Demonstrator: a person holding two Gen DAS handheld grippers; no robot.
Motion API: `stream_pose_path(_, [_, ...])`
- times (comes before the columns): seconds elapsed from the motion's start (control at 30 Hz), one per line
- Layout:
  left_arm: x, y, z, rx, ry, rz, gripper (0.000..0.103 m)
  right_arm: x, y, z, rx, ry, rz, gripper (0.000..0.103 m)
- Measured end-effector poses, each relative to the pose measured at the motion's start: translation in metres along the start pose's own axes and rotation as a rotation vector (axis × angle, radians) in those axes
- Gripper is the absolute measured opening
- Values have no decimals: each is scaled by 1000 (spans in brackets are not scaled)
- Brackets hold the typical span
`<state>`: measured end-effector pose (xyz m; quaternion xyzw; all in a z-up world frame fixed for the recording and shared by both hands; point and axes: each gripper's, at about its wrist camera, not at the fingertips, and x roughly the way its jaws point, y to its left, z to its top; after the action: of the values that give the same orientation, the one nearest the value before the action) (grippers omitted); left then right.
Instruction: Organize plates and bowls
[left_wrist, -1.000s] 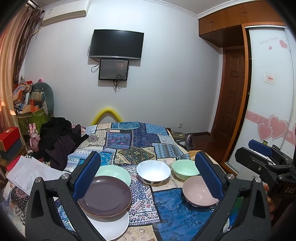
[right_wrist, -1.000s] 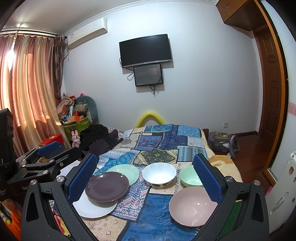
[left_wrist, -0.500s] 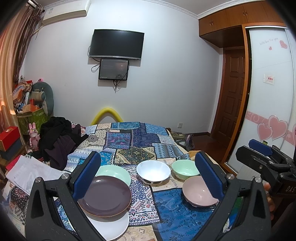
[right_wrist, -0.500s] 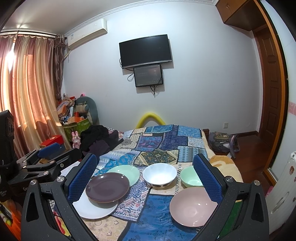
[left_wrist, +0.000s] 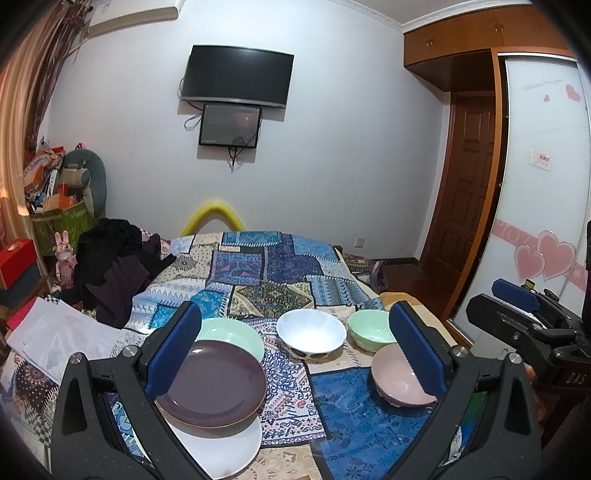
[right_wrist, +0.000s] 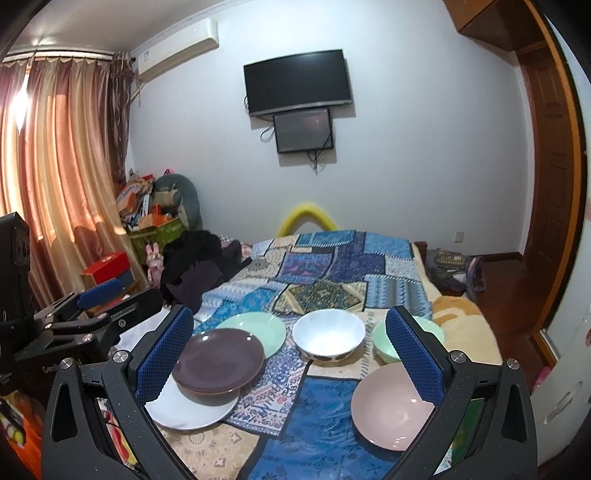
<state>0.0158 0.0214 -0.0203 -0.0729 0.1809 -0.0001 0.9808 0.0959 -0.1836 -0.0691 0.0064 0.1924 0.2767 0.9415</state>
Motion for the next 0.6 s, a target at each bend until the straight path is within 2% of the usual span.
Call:
stream_pose_path(0.27, [23,37,-11,-46,44,22,103,43,7,-15,-13,97,23,103])
stream_pose_path(0.53, [55,85,-30,-64,144,42,102,90,13,-30,2,205,60,102])
stream_pose_path(0.6, [64,99,-36,-77,174,60,93,100,16,-34,0,228,69,96])
